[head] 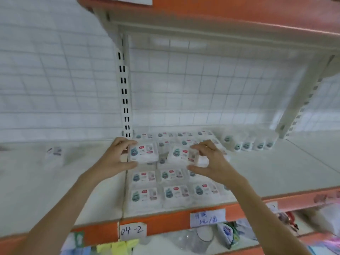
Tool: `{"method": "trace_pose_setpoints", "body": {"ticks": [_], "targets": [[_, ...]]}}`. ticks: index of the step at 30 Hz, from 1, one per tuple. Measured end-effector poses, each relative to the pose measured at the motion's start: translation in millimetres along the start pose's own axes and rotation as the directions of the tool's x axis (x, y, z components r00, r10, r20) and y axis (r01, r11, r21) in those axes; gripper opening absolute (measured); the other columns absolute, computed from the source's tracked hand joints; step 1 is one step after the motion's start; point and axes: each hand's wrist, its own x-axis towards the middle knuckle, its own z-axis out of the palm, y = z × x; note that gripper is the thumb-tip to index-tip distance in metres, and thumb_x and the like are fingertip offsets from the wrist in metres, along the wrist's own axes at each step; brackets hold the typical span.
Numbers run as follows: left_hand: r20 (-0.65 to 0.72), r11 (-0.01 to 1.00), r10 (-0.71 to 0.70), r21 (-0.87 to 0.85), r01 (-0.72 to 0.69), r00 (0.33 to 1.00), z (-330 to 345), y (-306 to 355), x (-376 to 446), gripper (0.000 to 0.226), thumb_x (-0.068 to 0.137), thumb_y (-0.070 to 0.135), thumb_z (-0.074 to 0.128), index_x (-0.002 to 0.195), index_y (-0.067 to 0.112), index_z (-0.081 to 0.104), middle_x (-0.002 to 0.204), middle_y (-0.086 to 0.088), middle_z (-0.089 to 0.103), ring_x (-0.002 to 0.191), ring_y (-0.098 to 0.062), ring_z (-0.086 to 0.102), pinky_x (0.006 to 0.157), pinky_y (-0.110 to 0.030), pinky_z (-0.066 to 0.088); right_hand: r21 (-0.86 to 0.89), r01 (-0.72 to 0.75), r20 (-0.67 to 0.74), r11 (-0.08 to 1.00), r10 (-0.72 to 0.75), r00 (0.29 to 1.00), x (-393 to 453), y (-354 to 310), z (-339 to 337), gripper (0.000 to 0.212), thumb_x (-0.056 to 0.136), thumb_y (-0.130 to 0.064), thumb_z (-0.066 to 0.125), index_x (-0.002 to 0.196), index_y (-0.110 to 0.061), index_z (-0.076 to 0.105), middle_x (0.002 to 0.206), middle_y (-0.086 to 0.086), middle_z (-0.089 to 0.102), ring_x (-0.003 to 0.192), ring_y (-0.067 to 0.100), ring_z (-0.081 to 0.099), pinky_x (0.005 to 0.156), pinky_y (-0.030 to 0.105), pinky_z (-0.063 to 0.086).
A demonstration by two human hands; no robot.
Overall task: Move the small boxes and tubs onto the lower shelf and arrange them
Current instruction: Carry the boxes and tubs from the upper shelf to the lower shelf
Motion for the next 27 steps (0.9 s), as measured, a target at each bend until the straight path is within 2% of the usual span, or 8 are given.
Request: {"method": "trace_pose_setpoints", "body": {"ticks": [3, 9, 14, 16, 18, 22, 25, 27], "targets": [[-0.031, 0.994, -0.112, -0.003, 0.112, 0.993, -9, -3, -8, 0.062, 0.071, 0.0, 0.076, 0.126, 0.01, 0.05, 0.106, 0.01, 0.039, 0.101, 0.004, 0.047, 0.082, 0.004, 0.033, -0.007, 0.081, 0.121, 0.997, -0.079, 0.989, 31, 1, 13, 0.062, 0.077, -0.041, 0.07, 0.13, -0.017, 0.048, 0.118, -0.005, 0.039, 0.102, 0.007, 0.042, 0.085, 0.008, 0.03], [-0.071, 0.96, -0.281, -0.039, 0.279, 0.957, -5, -6, -21, 0.063, 0.071, 0.001, 0.076, 0.127, 0.012, 0.05, 0.108, 0.008, 0.043, 0.102, 0.0, 0.049, 0.082, -0.001, 0.039, -0.269, 0.202, 0.254, 0.942, -0.133, 0.958, 56, 17, 36, 0.071, 0.079, -0.062, 0.047, 0.137, -0.022, 0.041, 0.133, 0.0, 0.042, 0.127, 0.02, 0.031, 0.107, 0.034, 0.025], [-0.078, 0.941, -0.327, -0.114, 0.317, 0.942, 20, 1, -16, 0.057, 0.075, 0.002, 0.073, 0.122, 0.021, 0.047, 0.113, 0.009, 0.044, 0.101, 0.005, 0.049, 0.098, -0.014, 0.038, -0.207, 0.216, 0.195, 0.954, -0.177, 0.965, 53, 32, 39, 0.071, 0.074, -0.068, 0.029, 0.13, -0.028, 0.049, 0.125, -0.002, 0.046, 0.118, 0.02, 0.038, 0.101, 0.034, 0.03], [-0.125, 0.936, -0.34, -0.147, 0.321, 0.932, 32, -1, -14, 0.056, 0.076, 0.003, 0.073, 0.123, 0.018, 0.046, 0.117, 0.007, 0.044, 0.103, 0.001, 0.05, 0.089, -0.007, 0.04, -0.187, 0.207, 0.164, 0.96, -0.178, 0.97, 50, 35, 42, 0.077, 0.07, -0.069, 0.021, 0.126, -0.027, 0.053, 0.123, -0.001, 0.046, 0.115, 0.02, 0.04, 0.1, 0.035, 0.032], [-0.194, 0.93, -0.349, -0.193, 0.313, 0.917, 42, -3, -14, 0.052, 0.074, 0.002, 0.074, 0.117, 0.016, 0.047, 0.118, 0.004, 0.046, 0.105, -0.007, 0.051, 0.079, -0.005, 0.042, -0.176, 0.199, 0.137, 0.964, -0.176, 0.975, 48, 34, 43, 0.073, 0.073, -0.068, 0.023, 0.123, -0.026, 0.055, 0.123, 0.001, 0.047, 0.114, 0.022, 0.041, 0.097, 0.038, 0.035], [-0.26, 0.918, -0.366, -0.257, 0.301, 0.894, 51, -9, -14, 0.043, 0.071, -0.001, 0.075, 0.102, 0.019, 0.052, 0.112, 0.002, 0.057, 0.101, -0.003, 0.055, 0.088, -0.019, 0.046, -0.14, 0.187, 0.145, 0.972, -0.166, 0.975, 47, 32, 45, 0.042, 0.09, -0.044, 0.05, 0.123, -0.02, 0.054, 0.124, 0.003, 0.046, 0.116, 0.025, 0.039, 0.097, 0.039, 0.038], [-0.27, 0.925, -0.354, -0.242, 0.293, 0.896, 53, -11, -13, 0.044, 0.071, -0.002, 0.074, 0.105, 0.014, 0.051, 0.116, -0.004, 0.054, 0.104, -0.01, 0.055, 0.085, -0.014, 0.043, -0.178, 0.197, 0.154, 0.964, -0.17, 0.973, 49, 30, 45, 0.04, 0.092, -0.037, 0.051, 0.127, -0.019, 0.051, 0.13, 0.004, 0.042, 0.12, 0.026, 0.035, 0.1, 0.037, 0.035], [-0.247, 0.929, -0.348, -0.223, 0.297, 0.904, 52, -12, -13, 0.044, 0.072, 0.0, 0.074, 0.106, 0.014, 0.05, 0.118, -0.006, 0.052, 0.105, -0.011, 0.053, 0.091, -0.021, 0.043, -0.19, 0.204, 0.164, 0.96, -0.174, 0.971, 49, 29, 45, 0.041, 0.092, -0.039, 0.05, 0.128, -0.019, 0.05, 0.13, 0.004, 0.041, 0.121, 0.026, 0.035, 0.1, 0.038, 0.035]]}}
